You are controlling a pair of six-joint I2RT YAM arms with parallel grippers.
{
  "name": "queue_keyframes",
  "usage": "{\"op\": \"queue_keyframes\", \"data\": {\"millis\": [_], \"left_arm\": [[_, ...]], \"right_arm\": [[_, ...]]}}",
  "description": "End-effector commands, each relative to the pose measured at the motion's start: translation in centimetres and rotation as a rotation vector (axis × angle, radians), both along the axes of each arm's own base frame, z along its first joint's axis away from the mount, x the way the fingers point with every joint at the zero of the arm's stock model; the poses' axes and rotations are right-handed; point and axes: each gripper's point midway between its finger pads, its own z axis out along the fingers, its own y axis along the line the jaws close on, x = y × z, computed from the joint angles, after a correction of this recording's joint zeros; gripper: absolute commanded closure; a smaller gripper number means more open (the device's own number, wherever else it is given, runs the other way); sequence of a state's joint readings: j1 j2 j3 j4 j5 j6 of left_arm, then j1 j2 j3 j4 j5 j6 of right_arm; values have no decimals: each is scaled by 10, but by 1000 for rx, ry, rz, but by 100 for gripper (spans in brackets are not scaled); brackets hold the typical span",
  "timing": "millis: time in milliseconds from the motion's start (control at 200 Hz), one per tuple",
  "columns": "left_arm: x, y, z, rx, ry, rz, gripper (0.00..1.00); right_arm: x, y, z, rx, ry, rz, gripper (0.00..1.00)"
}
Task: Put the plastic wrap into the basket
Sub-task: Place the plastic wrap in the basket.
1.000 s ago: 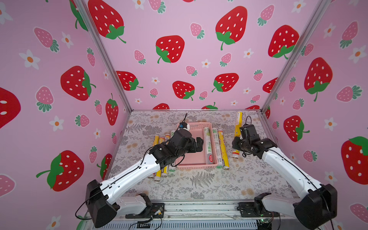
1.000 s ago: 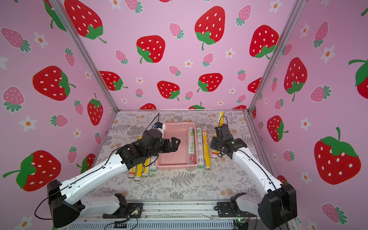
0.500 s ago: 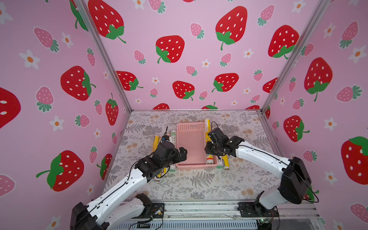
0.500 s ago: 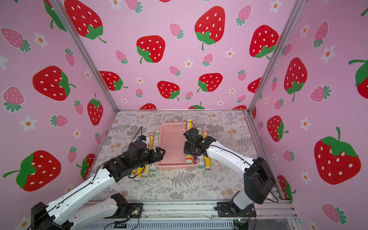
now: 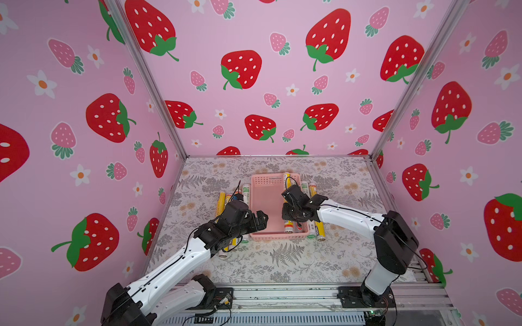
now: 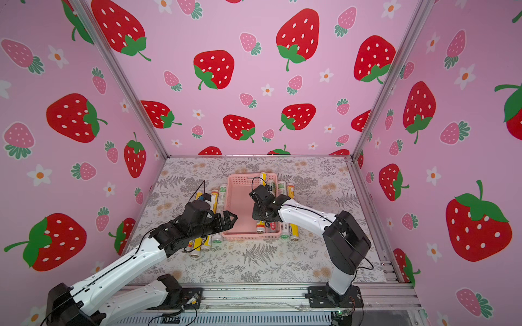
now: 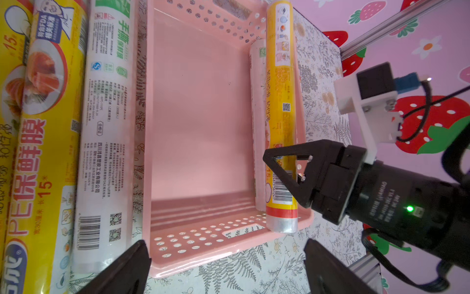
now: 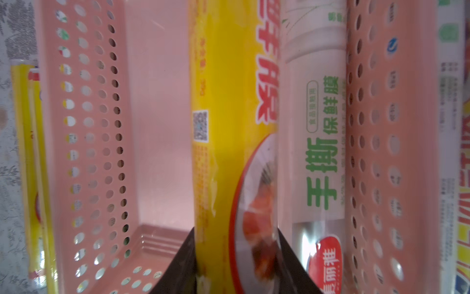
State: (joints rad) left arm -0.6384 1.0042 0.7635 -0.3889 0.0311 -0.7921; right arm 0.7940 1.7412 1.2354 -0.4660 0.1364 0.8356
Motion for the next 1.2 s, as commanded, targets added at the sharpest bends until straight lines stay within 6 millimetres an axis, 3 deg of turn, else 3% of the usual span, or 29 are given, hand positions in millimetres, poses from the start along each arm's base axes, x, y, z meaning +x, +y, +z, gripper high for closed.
{"op": "queue_keyframes", "data": {"millis": [0, 265, 480, 735, 840, 991, 1196], "left_arm": [[1, -3, -1, -7, -5, -22, 1], [-2, 1, -4, 6, 4, -15, 1], [-1, 2, -9, 20, 15, -5, 1], [1, -1, -18, 45, 45, -17, 1], [1, -5, -17, 41, 59, -34, 1], [3, -8, -18, 46, 81, -33, 2], [12, -22, -11, 48, 110, -70, 7]], "right_arm": [[1, 0, -11, -55, -13, -15, 74], [2, 2, -32, -109, 9, 5, 73], [0, 3, -47, -156, 47, 23, 63], [0, 2, -51, -172, 51, 16, 50], [0, 1, -49, -175, 48, 10, 49], [4, -3, -30, -165, -3, -6, 43], [7, -10, 34, -80, -141, 2, 41]]}}
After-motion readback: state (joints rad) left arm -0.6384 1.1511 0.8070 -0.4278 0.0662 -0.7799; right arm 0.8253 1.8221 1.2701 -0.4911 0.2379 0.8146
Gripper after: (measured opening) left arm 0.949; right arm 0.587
